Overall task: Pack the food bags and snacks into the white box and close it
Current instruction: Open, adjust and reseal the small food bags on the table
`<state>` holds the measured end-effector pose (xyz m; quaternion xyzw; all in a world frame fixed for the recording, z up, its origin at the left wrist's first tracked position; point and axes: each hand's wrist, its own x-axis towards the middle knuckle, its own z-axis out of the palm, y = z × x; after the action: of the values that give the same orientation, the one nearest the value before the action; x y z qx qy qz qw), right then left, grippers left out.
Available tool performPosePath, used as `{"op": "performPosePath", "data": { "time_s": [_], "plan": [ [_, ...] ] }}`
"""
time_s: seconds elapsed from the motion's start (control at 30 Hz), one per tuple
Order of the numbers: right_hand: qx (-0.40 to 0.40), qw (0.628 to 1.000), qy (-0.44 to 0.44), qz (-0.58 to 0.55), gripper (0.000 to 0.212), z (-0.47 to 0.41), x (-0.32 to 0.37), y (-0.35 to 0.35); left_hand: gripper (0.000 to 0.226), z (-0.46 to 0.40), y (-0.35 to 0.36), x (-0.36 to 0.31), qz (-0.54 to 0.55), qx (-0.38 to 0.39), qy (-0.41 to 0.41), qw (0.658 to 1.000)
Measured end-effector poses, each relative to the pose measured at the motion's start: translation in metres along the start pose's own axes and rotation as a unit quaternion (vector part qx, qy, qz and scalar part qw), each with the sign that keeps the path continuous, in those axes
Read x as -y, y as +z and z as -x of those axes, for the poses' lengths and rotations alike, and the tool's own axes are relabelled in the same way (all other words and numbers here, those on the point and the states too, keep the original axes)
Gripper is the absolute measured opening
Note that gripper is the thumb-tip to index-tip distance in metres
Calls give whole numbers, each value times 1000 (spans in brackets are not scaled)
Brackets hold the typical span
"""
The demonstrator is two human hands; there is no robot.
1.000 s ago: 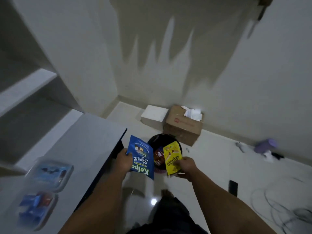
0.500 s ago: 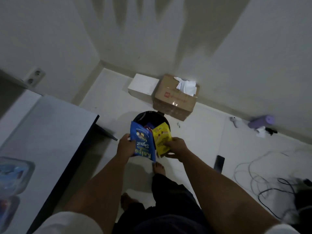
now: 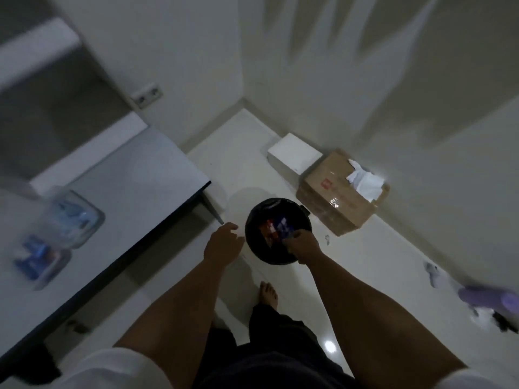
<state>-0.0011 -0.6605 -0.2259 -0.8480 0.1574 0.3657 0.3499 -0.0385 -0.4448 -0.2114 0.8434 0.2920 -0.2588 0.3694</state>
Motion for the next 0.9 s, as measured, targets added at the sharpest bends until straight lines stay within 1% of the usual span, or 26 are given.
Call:
{"op": "performPosePath", "data": {
  "time_s": [0.07,0.13,0.23,0.3,0.37,0.4,0.5,0.57,0.67,0.73,0.83,0.9],
  "plan": [
    [18,998,-44,34,30,2,14,16,43,12,-17,17,5,-14,-16,1000],
    [27,994,-82,72,24,7,33,34,41,26,-37,35,6,-33,-14,999],
    [38,986,-122,110,26,10,60,63,37,44,-74,65,64,-85,-34,994],
    [44,982,-140,120,12,13,83,84,30,57,-104,89,109,-122,-40,986],
    [50,979,-159,114,26,20,113,110,29,73,-133,116,149,-159,-44,975],
    [50,976,-176,116,26,28,130,125,31,82,-146,133,162,-179,-48,969],
    [52,962,-238,122,11,69,177,180,35,110,-182,195,184,-223,-73,954],
    [63,950,-272,136,16,94,197,226,36,129,-204,244,199,-241,-95,945],
    [86,943,-297,123,14,136,220,296,40,157,-235,325,229,-272,-120,927],
    [104,931,-328,120,14,164,236,340,42,174,-252,377,258,-289,-132,913],
    [137,916,-351,136,15,198,257,399,35,199,-267,440,278,-319,-153,893],
    [136,909,-367,145,13,218,267,432,33,215,-273,471,280,-329,-169,886]
  ]
}}
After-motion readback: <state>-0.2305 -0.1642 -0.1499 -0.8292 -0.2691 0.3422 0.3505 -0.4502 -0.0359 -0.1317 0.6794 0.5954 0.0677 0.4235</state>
